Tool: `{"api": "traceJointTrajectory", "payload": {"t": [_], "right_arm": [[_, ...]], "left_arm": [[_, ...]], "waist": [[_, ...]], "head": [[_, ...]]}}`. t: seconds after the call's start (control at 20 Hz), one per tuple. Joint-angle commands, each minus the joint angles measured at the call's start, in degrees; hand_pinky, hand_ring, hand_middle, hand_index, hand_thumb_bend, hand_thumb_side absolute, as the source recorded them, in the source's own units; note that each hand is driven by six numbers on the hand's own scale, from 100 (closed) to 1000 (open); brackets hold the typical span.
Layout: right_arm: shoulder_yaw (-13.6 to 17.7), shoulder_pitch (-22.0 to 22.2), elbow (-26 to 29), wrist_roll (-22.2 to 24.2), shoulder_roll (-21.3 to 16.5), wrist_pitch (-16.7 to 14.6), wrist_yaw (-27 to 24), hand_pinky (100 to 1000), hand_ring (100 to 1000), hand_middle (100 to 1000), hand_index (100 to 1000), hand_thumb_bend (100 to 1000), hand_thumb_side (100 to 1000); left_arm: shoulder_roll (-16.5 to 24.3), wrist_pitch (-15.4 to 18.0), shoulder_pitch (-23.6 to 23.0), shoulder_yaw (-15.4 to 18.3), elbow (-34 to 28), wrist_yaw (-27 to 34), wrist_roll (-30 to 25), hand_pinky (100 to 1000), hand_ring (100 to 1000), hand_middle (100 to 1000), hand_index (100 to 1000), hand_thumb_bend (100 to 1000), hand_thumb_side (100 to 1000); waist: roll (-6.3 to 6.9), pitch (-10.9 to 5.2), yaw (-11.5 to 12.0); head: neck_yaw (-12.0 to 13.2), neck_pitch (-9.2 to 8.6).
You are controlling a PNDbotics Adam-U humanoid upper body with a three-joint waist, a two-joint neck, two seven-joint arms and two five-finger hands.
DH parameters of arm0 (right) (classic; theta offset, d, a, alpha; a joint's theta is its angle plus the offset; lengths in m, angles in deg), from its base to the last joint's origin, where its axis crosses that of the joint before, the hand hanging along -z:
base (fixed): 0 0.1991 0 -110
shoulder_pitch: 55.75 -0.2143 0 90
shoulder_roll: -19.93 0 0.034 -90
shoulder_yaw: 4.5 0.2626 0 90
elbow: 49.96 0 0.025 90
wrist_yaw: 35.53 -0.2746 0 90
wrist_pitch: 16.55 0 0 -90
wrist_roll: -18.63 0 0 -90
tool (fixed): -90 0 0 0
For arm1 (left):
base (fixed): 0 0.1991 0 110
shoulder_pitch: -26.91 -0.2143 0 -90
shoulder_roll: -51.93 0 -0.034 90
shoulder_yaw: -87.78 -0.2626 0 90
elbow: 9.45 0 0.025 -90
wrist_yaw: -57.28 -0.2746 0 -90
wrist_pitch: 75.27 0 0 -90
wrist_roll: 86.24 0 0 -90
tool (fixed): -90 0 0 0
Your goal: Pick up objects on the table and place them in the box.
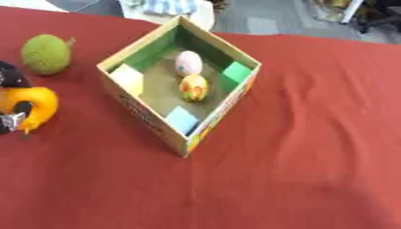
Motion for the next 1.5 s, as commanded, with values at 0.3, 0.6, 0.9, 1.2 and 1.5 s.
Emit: {"api": "traceJointTrajectory", "payload": {"t": [0.3, 0.6, 0.9, 1.2, 1.5], "right_arm": [[1.03, 0.58, 1.12, 15.48, -0.37, -14.9, -0.19, 1000, 100, 676, 772, 100, 524], [1.34, 0.8, 1.12, 15.17, -0.31, -14.69, -0.27, 1000, 100, 675, 772, 100, 523], [1.2, 1.14, 1.12, 15.04, -0.84, -14.85, -0.84, 1000, 100, 675, 772, 100, 524], [0.71, 1.34, 1.12, 15.66, -1.42, -15.34, -1.88, 1000, 100, 675, 773, 100, 524], [0.25, 1.02, 1.12, 16.44, -1.58, -15.63, -2.7, 1000, 100, 675, 773, 100, 525]], "left_arm": [[4.39, -1.66, -1.2, 1.76, -11.74, 2.41, 2.74, 605, 571, 518, 652, 290, 134], [5.59, -0.48, -0.74, 3.0, -19.41, 6.66, 1.61, 603, 563, 517, 651, 273, 100], [2.72, 4.01, 6.35, 0.78, -19.82, 12.8, 1.31, 602, 550, 515, 652, 166, 100], [-3.74, 2.85, 14.62, -2.18, -19.83, 18.48, -2.85, 608, 551, 516, 657, 100, 100], [-8.22, 0.29, 18.62, -4.12, -16.18, 16.79, -5.07, 613, 556, 519, 660, 100, 103]], "waist": [[1.21, -1.73, 0.04], [1.52, -2.06, 0.06], [1.64, -2.65, -0.25], [1.53, -2.86, -1.0], [1.46, -2.28, -2.63]], "head": [[-0.87, 0.68], [-1.52, 1.05], [-1.85, 1.35], [-1.84, 0.84], [-1.24, -0.08]]}}
